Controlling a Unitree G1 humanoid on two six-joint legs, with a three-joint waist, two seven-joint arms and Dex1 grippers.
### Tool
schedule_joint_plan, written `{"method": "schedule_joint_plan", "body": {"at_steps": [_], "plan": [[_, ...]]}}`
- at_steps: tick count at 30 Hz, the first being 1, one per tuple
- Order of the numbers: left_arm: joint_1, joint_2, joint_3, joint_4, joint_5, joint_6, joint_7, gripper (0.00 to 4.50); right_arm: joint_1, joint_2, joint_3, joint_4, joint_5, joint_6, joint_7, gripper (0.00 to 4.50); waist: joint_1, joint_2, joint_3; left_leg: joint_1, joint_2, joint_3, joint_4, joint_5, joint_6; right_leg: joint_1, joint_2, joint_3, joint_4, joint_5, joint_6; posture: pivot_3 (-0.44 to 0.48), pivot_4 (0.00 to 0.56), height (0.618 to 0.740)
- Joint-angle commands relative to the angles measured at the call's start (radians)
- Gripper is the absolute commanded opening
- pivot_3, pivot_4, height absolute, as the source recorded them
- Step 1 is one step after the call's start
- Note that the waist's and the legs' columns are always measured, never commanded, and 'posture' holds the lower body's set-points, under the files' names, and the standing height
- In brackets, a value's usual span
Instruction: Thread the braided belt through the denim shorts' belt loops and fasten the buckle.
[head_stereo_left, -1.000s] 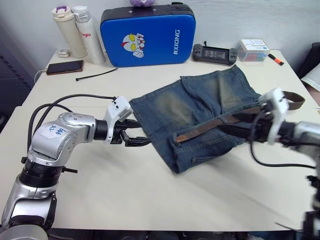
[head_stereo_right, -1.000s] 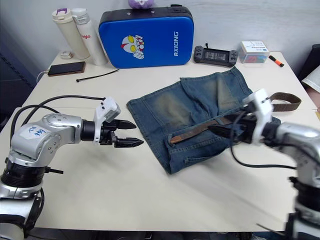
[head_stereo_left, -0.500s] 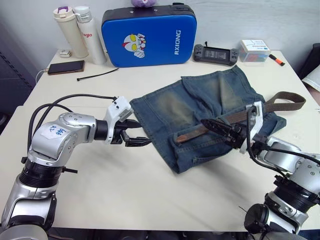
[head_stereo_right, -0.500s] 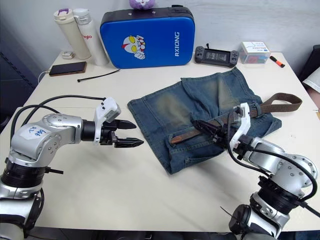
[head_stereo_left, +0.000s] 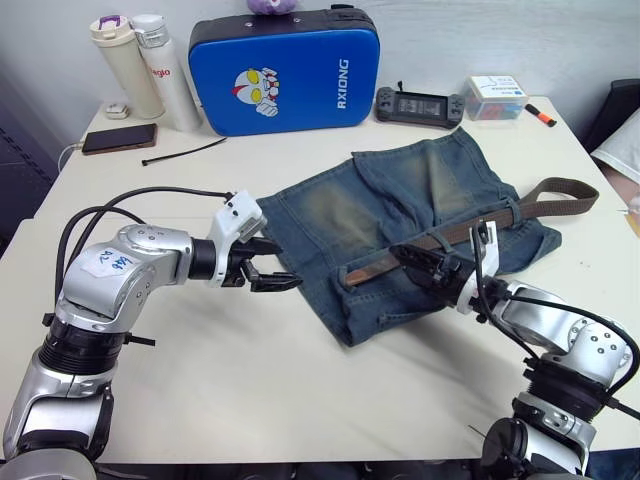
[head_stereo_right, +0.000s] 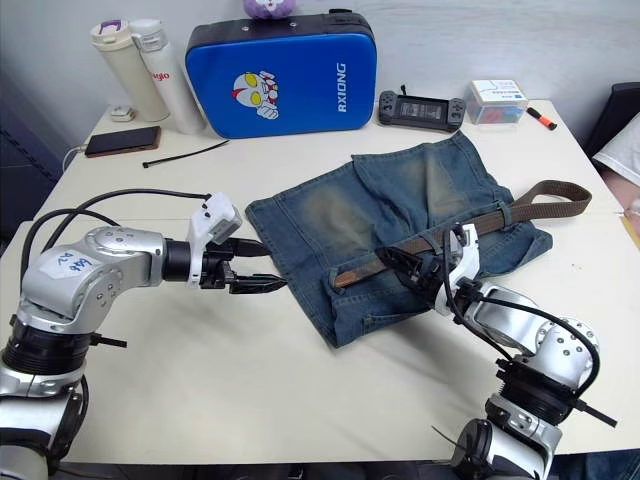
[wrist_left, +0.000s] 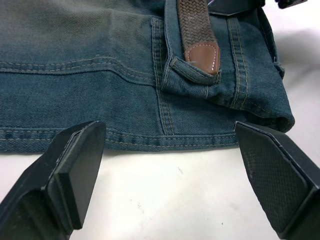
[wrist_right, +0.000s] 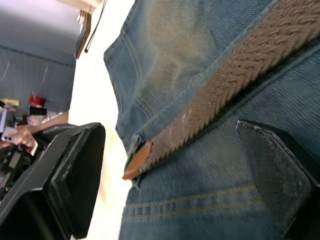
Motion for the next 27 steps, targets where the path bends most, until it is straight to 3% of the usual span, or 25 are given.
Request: {"method": "schedule_joint_plan", "body": {"at_steps": [1,8,15,18,19,21,25,27], "plan": [[-0.016,0.003,0.011,-0.021,0.003,0.0,0.006,4.5,0.001,-0.04,0.064,0.006,0.137,-0.093,-0.066,4.48,0.0,0.0,0.0,0.0,0.0,0.0,0.0,0.0,0.0,0.0,0.0,0.0,0.0,0.0,0.0,0.0,0.15,0.677],[-0.007,0.007,0.015,-0.027,0.002,0.005,0.015,4.5,0.02,-0.122,0.2,0.021,0.303,-0.246,-0.136,4.48,0.0,0.0,0.0,0.0,0.0,0.0,0.0,0.0,0.0,0.0,0.0,0.0,0.0,0.0,0.0,0.0,0.15,0.677],[-0.008,0.006,0.014,-0.03,0.001,0.011,0.025,4.5,0.03,-0.176,0.306,0.067,0.304,-0.333,-0.135,4.48,0.0,0.0,0.0,0.0,0.0,0.0,0.0,0.0,0.0,0.0,0.0,0.0,-0.001,0.0,0.0,0.0,0.15,0.677],[-0.008,0.006,0.014,-0.029,0.002,0.012,0.027,4.5,0.03,-0.169,0.33,0.086,0.291,-0.367,-0.126,3.56,0.001,0.0,0.0,0.0,0.0,0.0,0.0,0.0,0.0,0.0,0.0,0.0,-0.001,0.0,0.0,0.0,0.15,0.677],[-0.009,0.006,0.014,-0.028,0.002,0.012,0.028,4.5,0.03,-0.165,0.335,0.089,0.291,-0.379,-0.125,2.84,0.001,0.0,0.0,0.0,0.0,0.0,0.0,0.0,0.0,0.0,0.0,0.0,-0.001,0.0,0.0,0.0,0.15,0.677],[-0.009,0.007,0.013,-0.028,0.002,0.011,0.029,4.5,0.033,-0.162,0.347,0.087,0.289,-0.393,-0.122,2.3,0.001,0.0,0.0,0.0,0.0,0.0,0.0,0.0,0.0,0.0,0.0,0.0,-0.001,0.0,0.0,0.0,0.15,0.677],[-0.01,0.008,0.011,-0.027,0.003,0.012,0.029,4.5,0.042,-0.166,0.36,0.069,0.291,-0.419,-0.113,0.32,0.001,0.0,0.0,0.0,0.0,0.0,0.0,0.0,0.0,0.0,0.0,0.0,-0.001,0.0,0.0,0.0,0.15,0.677],[-0.011,0.009,0.01,-0.025,0.004,0.011,0.028,4.5,0.04,-0.174,0.356,0.054,0.266,-0.434,-0.083,0.06,0.002,0.0,0.0,0.0,0.0,0.0,0.0,0.0,0.0,0.0,0.0,0.0,-0.001,0.0,0.0,0.0,0.15,0.677]]}}
